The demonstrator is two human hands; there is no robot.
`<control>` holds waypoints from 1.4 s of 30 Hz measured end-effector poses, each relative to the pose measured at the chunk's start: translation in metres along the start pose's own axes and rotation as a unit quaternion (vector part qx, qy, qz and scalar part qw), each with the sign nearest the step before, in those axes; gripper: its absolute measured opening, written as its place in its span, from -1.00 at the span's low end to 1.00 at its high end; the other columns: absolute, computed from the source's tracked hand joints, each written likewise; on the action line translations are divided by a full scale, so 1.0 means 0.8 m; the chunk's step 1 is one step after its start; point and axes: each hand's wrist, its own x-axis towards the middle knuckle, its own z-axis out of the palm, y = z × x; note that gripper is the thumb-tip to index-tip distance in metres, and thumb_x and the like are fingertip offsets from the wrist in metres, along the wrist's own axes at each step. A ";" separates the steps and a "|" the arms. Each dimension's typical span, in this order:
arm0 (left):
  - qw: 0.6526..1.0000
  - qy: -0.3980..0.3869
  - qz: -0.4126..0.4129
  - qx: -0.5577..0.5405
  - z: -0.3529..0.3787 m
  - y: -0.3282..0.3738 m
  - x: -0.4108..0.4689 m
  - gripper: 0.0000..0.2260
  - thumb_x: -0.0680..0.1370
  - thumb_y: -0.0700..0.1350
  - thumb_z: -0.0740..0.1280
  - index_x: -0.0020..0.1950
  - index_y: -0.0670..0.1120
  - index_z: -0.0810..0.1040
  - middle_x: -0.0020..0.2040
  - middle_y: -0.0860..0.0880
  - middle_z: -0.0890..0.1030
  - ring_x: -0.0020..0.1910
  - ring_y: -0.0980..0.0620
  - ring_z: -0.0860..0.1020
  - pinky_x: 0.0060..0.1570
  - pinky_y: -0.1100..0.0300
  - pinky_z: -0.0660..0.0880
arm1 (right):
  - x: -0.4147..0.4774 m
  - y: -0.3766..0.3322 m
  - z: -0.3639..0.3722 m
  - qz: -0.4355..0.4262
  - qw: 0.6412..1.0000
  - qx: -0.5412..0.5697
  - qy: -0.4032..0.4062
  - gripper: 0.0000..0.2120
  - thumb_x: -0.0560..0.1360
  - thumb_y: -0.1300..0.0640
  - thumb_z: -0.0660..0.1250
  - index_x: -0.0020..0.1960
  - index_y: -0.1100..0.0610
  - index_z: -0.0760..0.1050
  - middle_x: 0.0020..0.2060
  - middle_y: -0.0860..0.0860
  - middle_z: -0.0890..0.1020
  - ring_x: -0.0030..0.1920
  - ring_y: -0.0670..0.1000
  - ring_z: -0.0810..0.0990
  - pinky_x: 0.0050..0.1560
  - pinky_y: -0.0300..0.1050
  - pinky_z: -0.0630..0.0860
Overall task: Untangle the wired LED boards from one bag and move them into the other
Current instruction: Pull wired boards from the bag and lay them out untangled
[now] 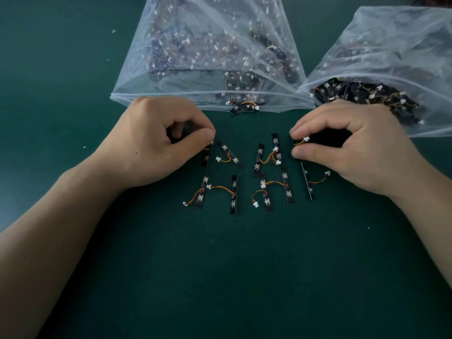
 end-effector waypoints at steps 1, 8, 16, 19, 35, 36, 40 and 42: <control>1.000 0.003 -0.005 0.002 0.001 0.001 0.000 -0.91 0.57 -0.05 0.43 -0.07 0.01 0.72 -0.23 0.18 0.60 -0.27 0.00 0.49 -0.26 0.39 0.34 | 0.000 0.000 0.000 0.000 1.000 -0.001 0.000 -0.80 0.41 -0.04 0.55 0.00 0.00 0.72 0.02 -0.23 0.70 0.13 -0.16 0.65 0.37 -0.15 0.44; 0.999 -0.021 0.023 -0.016 0.002 0.008 0.001 -0.81 0.62 -0.01 0.39 -0.06 -0.06 0.75 -0.05 0.03 0.65 -0.10 0.00 0.59 -0.03 0.14 0.49 | 0.002 0.002 0.001 0.000 1.000 -0.008 -0.005 -0.77 0.42 -0.10 0.51 0.00 -0.01 0.73 0.02 -0.22 0.70 0.13 -0.17 0.64 0.27 -0.38 0.40; 0.996 -0.066 0.049 0.022 0.004 0.012 0.001 -0.64 0.70 0.14 0.17 0.13 0.10 0.76 0.15 0.10 0.60 0.16 0.05 0.51 0.28 0.12 0.38 | 0.001 0.001 0.001 -0.016 1.000 -0.012 -0.012 -0.83 0.45 -0.08 0.47 0.00 -0.06 0.70 0.04 -0.21 0.69 0.16 -0.15 0.64 0.29 -0.32 0.41; 0.995 -0.081 0.041 0.031 0.003 0.012 0.000 -0.63 0.70 0.19 0.13 0.23 0.17 0.71 0.22 0.15 0.57 0.23 0.06 0.47 0.36 -0.05 0.35 | 0.001 0.000 0.001 -0.023 1.000 -0.011 -0.013 -0.81 0.45 -0.08 0.46 0.00 -0.04 0.71 0.04 -0.20 0.69 0.15 -0.15 0.64 0.33 -0.27 0.41; 0.988 -0.082 0.082 0.106 0.006 0.021 -0.001 -0.62 0.70 0.23 0.13 0.22 0.16 0.71 0.09 0.19 0.58 0.16 0.06 0.47 0.21 -0.05 0.24 | -0.002 0.000 -0.001 -0.027 1.000 0.004 -0.008 -0.85 0.53 0.07 0.43 0.05 0.04 0.72 0.07 -0.17 0.70 0.17 -0.16 0.64 0.25 -0.37 0.43; 0.987 -0.080 0.085 0.109 0.005 0.021 -0.001 -0.62 0.70 0.23 0.14 0.22 0.15 0.71 0.10 0.20 0.59 0.17 0.06 0.48 0.21 -0.06 0.24 | -0.002 -0.001 -0.001 -0.035 0.999 0.002 -0.001 -0.86 0.54 0.08 0.42 0.06 0.04 0.71 0.07 -0.17 0.69 0.17 -0.15 0.65 0.25 -0.32 0.45; 0.988 -0.080 0.089 0.103 0.006 0.021 -0.001 -0.61 0.69 0.23 0.15 0.21 0.12 0.72 0.16 0.21 0.60 0.20 0.06 0.49 0.22 -0.08 0.24 | -0.003 -0.007 0.004 -0.111 0.993 -0.044 0.020 -0.85 0.60 0.13 0.37 0.06 0.12 0.71 0.07 -0.08 0.70 0.17 -0.07 0.63 0.28 -0.02 0.49; 0.988 -0.081 0.089 0.098 0.006 0.021 -0.001 -0.61 0.70 0.22 0.15 0.20 0.10 0.72 0.17 0.21 0.60 0.22 0.06 0.49 0.23 -0.08 0.25 | -0.005 -0.014 0.008 -0.149 0.987 -0.061 0.005 -0.80 0.63 0.10 0.33 0.06 0.13 0.71 0.09 -0.05 0.70 0.19 0.01 0.63 0.28 0.12 0.47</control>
